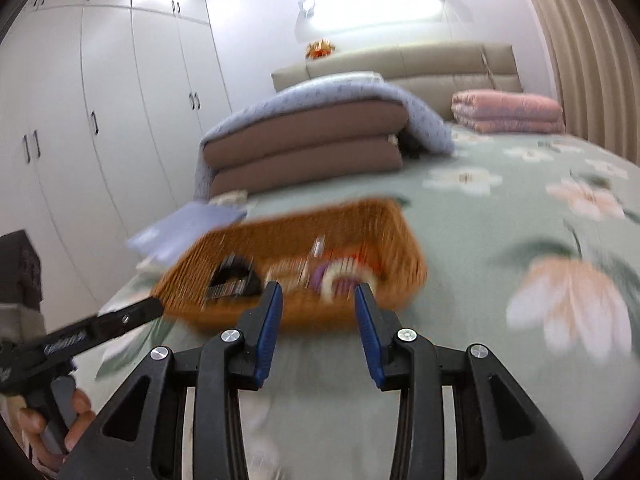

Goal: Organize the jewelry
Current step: 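Grasp the second clear bead bracelet with the right tool, then grasp the small silver charm with the left tool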

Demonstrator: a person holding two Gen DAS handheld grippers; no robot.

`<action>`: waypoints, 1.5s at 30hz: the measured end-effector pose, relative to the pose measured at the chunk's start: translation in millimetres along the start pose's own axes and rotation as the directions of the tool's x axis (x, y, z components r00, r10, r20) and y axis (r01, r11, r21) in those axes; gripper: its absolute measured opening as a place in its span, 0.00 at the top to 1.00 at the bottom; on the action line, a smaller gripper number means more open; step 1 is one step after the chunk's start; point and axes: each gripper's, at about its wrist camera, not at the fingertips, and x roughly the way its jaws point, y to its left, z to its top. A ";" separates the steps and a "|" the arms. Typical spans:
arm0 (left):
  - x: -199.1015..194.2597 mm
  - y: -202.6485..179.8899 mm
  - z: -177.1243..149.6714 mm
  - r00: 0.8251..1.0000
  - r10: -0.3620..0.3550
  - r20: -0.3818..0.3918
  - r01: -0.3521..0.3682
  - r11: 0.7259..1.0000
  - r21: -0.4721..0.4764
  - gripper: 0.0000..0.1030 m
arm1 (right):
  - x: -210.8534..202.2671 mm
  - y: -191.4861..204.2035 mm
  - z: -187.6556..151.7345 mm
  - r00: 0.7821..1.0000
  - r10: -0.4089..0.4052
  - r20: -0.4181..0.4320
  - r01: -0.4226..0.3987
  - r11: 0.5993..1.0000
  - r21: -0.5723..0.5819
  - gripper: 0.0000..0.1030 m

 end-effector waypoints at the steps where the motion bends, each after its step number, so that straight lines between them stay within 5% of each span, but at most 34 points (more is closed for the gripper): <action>1: -4.0 2.9 -8.4 1.000 0.010 -0.016 -0.011 1.000 -0.021 0.50 | -4.3 3.0 -11.7 0.999 0.013 -0.029 -0.013 1.000 0.008 0.61; 8: -24.0 4.1 -58.0 0.995 0.046 -0.093 -0.055 0.994 -0.098 0.50 | -15.1 22.0 -64.9 0.977 0.038 -0.209 -0.026 0.998 0.060 0.62; 11: -25.0 3.9 -68.2 0.994 0.034 -0.105 -0.048 0.991 -0.128 0.50 | -5.3 26.4 -77.4 0.957 0.031 -0.289 -0.017 0.998 0.052 0.71; 17: -23.0 4.1 -76.3 0.992 0.026 -0.122 -0.045 0.987 -0.155 0.50 | -6.5 38.1 -83.0 0.957 -0.088 -0.275 0.083 0.996 -0.031 0.89; 25: -13.8 -12.2 -78.3 0.987 0.049 -0.154 -0.062 0.994 -0.084 0.50 | -10.4 15.7 -74.8 0.946 -0.194 -0.260 0.195 0.981 -0.023 0.92; 29: -5.0 -22.2 -76.5 0.982 0.063 -0.180 -0.071 0.997 -0.036 0.50 | -14.2 -0.7 -69.9 0.946 -0.213 -0.243 0.223 0.975 0.014 0.92; 34: 7.0 -41.9 -79.3 0.975 0.055 -0.215 -0.044 0.997 0.057 0.50 | -17.8 -10.0 -73.4 0.964 -0.133 -0.229 0.150 0.987 0.060 0.92; 40: 17.5 -65.9 -86.5 0.962 0.167 -0.218 -0.123 0.972 0.202 0.52 | -15.1 -2.5 -74.4 0.962 -0.131 -0.238 0.141 0.990 0.025 0.87; 42: 19.9 -71.8 -89.9 0.956 0.203 -0.211 -0.150 0.959 0.242 0.78 | -11.6 0.7 -75.9 0.958 -0.146 -0.246 0.151 0.989 0.004 0.87; 45: 18.7 -74.7 -92.6 0.958 0.190 -0.213 -0.132 0.956 0.263 0.91 | -6.6 7.6 -76.9 0.953 -0.164 -0.256 0.159 0.986 -0.040 0.84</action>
